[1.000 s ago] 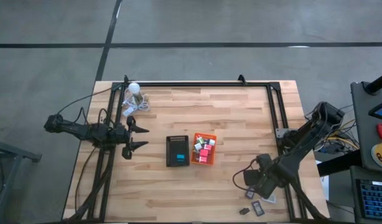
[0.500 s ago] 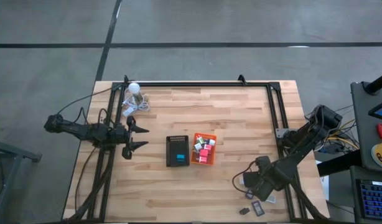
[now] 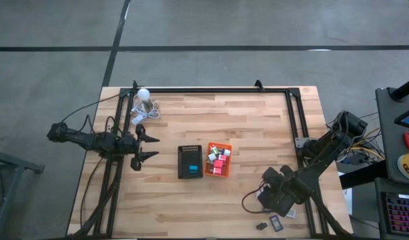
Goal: Pick & Place Office items
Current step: Put the top white timer into the black bin
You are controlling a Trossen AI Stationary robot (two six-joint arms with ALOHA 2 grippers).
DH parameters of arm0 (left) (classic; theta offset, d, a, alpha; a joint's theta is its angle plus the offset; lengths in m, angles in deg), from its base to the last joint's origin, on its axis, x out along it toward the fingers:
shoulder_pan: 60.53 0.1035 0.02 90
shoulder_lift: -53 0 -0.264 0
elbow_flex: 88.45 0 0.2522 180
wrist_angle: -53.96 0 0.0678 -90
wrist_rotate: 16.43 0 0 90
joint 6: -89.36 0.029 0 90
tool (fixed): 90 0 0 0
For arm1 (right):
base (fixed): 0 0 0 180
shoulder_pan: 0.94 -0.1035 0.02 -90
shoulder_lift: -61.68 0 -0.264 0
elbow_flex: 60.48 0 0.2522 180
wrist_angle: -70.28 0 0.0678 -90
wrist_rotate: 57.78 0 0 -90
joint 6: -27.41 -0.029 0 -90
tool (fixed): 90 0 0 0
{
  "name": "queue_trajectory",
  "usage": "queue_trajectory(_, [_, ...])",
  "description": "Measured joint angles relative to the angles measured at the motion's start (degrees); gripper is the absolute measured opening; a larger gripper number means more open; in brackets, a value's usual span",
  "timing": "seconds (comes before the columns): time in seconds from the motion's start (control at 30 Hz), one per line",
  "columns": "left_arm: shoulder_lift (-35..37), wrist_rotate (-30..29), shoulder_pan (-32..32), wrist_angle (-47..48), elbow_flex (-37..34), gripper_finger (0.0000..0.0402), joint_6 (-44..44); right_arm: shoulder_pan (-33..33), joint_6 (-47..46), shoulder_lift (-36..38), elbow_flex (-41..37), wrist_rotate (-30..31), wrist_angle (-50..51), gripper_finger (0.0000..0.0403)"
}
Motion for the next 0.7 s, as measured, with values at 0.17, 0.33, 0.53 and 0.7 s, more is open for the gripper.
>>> queue_trajectory(0.17, [0.0, 0.0, 0.0, 0.0, 0.0, 0.0252, 0.02, 0.0, 10.38, 0.07, -1.52, 0.55, -7.06, 0.0137])
queue_trajectory(0.33, [0.0, 0.0, 0.0, 0.0, -0.01, 0.0252, 0.0, 0.0, 19.12, 0.09, -4.38, 0.41, -13.39, 0.0137])
queue_trajectory(0.53, [0.0, 0.0, -0.01, 0.0, -0.02, 0.0252, 0.02, 0.0, 23.48, 0.09, -8.9, 0.28, -20.76, 0.0137])
queue_trajectory(0.7, [0.0, 0.0, 0.01, 0.0, -0.01, 0.0252, 0.0, 0.0, 23.78, 0.09, -11.72, -1.0, -23.82, 0.0137])
